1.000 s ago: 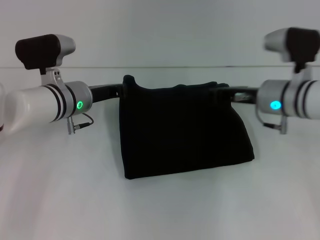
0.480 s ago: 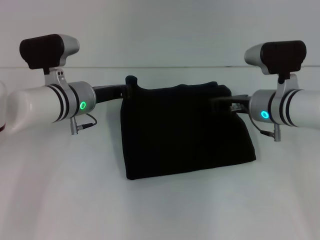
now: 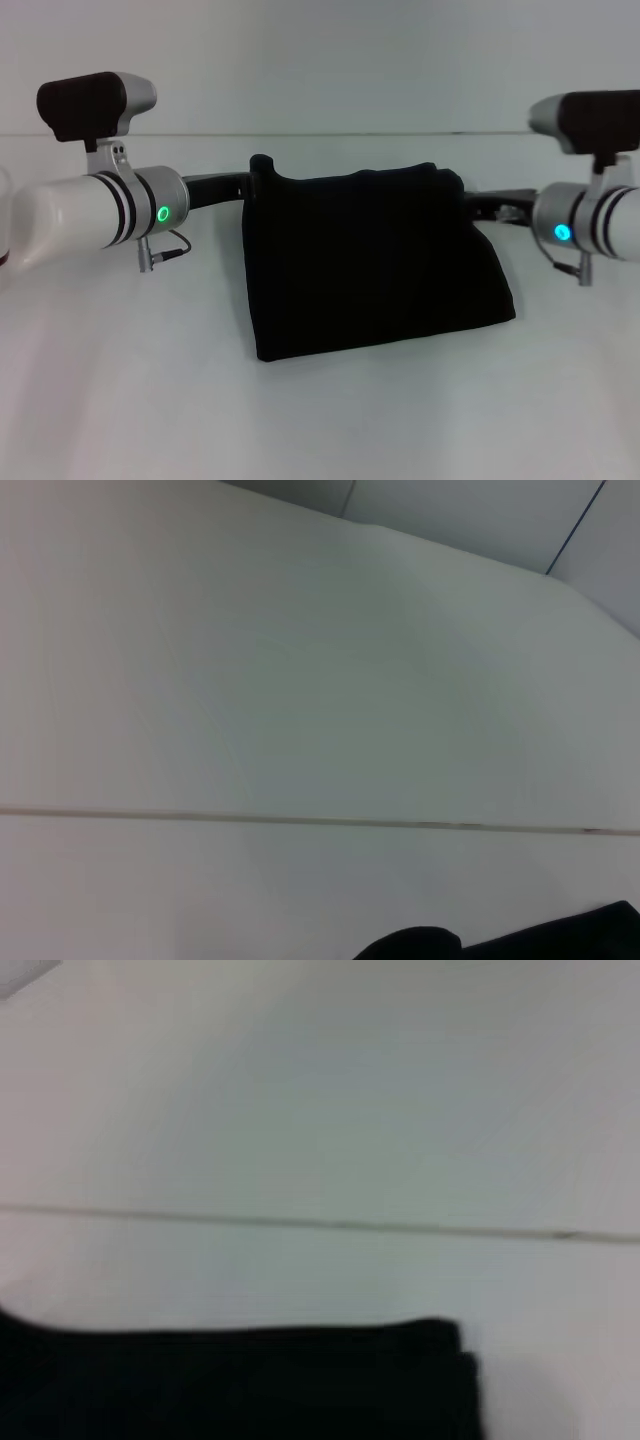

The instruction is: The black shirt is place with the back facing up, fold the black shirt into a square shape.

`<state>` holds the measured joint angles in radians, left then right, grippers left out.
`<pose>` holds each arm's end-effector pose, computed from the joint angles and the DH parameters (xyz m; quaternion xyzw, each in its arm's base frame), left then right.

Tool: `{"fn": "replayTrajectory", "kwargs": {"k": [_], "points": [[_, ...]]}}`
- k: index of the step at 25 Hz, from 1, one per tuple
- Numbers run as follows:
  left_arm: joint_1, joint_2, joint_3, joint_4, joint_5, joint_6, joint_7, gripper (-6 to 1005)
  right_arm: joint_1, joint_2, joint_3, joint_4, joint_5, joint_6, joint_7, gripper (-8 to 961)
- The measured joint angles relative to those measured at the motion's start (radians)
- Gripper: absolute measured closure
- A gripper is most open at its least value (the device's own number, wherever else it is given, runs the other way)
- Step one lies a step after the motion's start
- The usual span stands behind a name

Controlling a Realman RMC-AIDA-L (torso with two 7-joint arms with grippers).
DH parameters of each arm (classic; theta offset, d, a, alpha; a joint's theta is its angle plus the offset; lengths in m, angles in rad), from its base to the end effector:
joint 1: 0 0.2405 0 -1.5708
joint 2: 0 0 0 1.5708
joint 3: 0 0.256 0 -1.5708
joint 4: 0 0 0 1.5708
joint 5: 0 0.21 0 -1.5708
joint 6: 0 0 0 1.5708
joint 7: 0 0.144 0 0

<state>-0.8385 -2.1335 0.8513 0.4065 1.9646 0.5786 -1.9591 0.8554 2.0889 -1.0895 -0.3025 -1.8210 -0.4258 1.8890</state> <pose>-0.2347 0.4485 -0.0533 -0.7863 -0.4806 -0.1769 0.3455 0.2518 0.4488 -0.0589 -0.8029 0.4442 0.1074 0.3828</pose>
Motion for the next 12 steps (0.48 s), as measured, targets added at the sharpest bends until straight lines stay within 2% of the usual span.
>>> {"fn": "replayTrajectory", "kwargs": {"k": [5,8,12], "points": [[-0.001,0.002,-0.007,0.0,-0.006,-0.002,0.019,985,-0.079,-0.001,0.002,-0.112,0.046,-0.04,0.0,941],[-0.008,0.002,-0.007,0.0,-0.006,-0.004,0.02,985,-0.118,-0.012,0.021,-0.149,0.081,-0.072,-0.001,940],[-0.019,0.002,-0.008,0.009,-0.006,-0.008,0.02,985,-0.147,-0.031,0.109,-0.159,0.1,-0.148,-0.004,939]]}}
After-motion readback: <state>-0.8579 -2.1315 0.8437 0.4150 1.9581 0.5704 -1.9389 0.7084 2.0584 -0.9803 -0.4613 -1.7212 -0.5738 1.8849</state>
